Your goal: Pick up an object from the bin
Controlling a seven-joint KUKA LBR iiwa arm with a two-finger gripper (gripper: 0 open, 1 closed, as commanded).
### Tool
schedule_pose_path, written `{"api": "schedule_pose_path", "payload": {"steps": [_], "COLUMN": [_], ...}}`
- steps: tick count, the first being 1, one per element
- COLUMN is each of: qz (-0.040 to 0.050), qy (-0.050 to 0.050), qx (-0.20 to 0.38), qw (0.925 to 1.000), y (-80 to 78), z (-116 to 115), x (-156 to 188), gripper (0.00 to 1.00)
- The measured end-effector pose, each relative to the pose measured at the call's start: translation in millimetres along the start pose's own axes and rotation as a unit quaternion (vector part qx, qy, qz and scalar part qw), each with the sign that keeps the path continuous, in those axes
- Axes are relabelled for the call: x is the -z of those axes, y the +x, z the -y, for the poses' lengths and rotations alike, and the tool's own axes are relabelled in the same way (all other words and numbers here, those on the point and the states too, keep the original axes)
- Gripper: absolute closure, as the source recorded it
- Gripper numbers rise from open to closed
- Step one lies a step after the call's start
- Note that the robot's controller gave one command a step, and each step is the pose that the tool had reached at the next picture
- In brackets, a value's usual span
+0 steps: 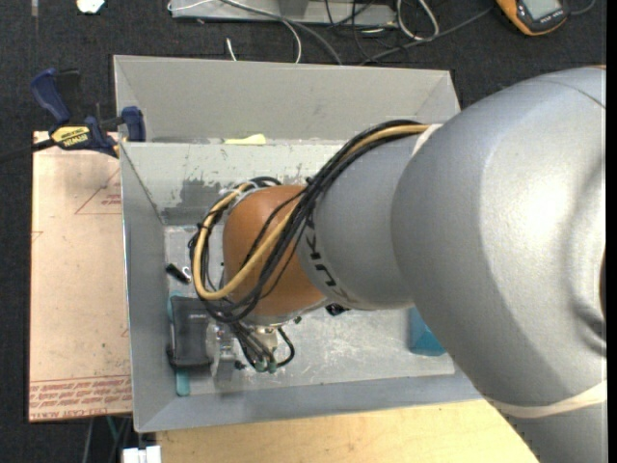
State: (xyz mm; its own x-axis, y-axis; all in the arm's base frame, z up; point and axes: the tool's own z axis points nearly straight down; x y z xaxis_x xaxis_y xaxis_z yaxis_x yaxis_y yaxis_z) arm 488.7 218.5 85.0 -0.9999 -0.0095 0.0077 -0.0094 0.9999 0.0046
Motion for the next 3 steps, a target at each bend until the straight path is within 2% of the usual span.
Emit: {"api": "schedule_pose_path", "payload": {"steps": [1,2,3], "qz": [0.0017,-0.0020,0.0007], "qy": [-0.001,0.000,-0.001], "qx": [0.000,0.000,0.000], "qw": [1.0000,1.0000,1.0000], "y": [-1.0,1.2,-0.2], "z": [-1,0,-1], "x": [12,49,91], "gripper": [1.00,1.00,1.00]}}
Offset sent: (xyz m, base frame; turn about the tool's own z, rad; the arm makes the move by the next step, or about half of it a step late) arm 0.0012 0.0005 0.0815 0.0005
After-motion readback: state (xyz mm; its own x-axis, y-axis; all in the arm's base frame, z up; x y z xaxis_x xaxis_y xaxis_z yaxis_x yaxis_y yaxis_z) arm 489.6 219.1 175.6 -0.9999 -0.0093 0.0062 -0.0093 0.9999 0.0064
